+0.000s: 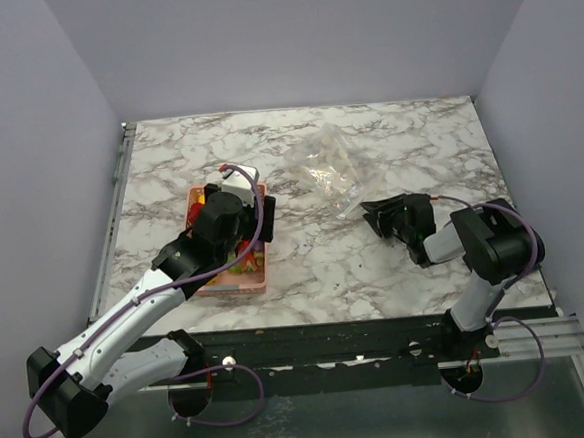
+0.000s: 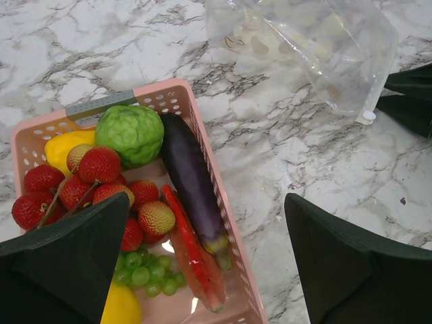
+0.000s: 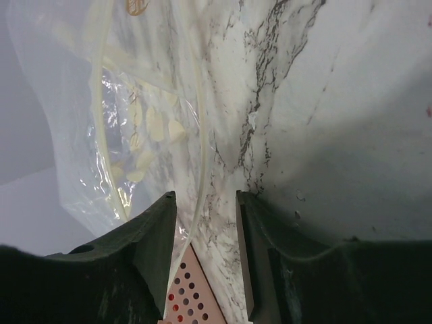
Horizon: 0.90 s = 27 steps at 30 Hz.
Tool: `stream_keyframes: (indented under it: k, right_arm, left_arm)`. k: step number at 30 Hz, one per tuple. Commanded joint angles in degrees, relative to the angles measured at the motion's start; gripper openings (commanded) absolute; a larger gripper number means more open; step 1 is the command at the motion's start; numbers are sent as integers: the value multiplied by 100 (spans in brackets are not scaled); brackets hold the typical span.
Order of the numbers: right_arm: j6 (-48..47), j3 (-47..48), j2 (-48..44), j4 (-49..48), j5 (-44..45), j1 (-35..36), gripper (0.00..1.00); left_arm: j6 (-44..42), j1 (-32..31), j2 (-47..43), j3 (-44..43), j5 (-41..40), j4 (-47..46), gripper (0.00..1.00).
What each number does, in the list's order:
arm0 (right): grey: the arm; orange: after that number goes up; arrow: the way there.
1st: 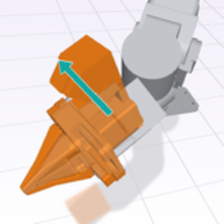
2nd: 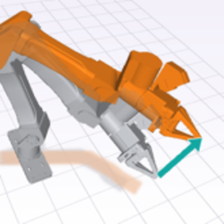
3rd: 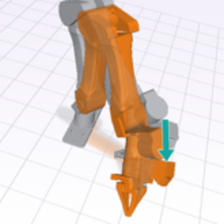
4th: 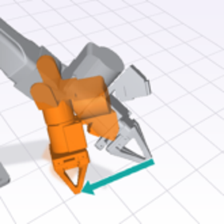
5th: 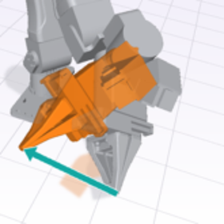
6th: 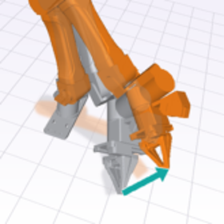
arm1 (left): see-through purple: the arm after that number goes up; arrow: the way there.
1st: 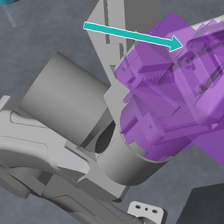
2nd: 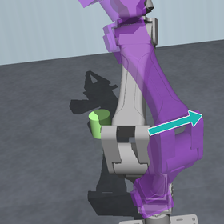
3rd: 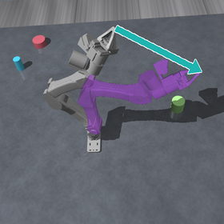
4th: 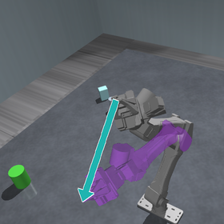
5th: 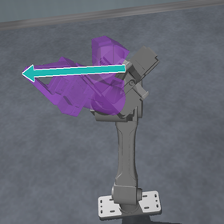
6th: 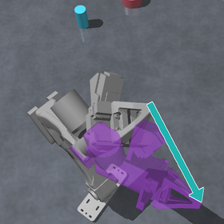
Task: Place the food in the zip-top bag and seal the zipper
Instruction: Pick up the zipper food storage bag at the center of the board.
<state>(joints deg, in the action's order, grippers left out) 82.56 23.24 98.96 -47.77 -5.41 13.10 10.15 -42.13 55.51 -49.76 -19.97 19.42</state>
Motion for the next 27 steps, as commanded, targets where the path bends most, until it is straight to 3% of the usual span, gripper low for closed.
stream_keyframes:
  k: [1,8,13,17,27]
  right_arm:
    - [73,137,425,-342,-36,-31,44]
    - [86,369,891,-662,-154,-28,36]
    - [13,396,887,-777,-195,-28,12]
    - [-390,540,515,-143,-213,-32,1]
    - [-1571,682,-1162,1782,244,-13,1]
  left_arm:
    - [-48,-15,54,19,149,12,99]
    - [-48,-15,90,10,204,22,99]
    - [-47,-9,101,9,226,35,99]
    - [-49,-8,88,10,226,40,99]
    - [41,-12,-93,40,467,-33,99]
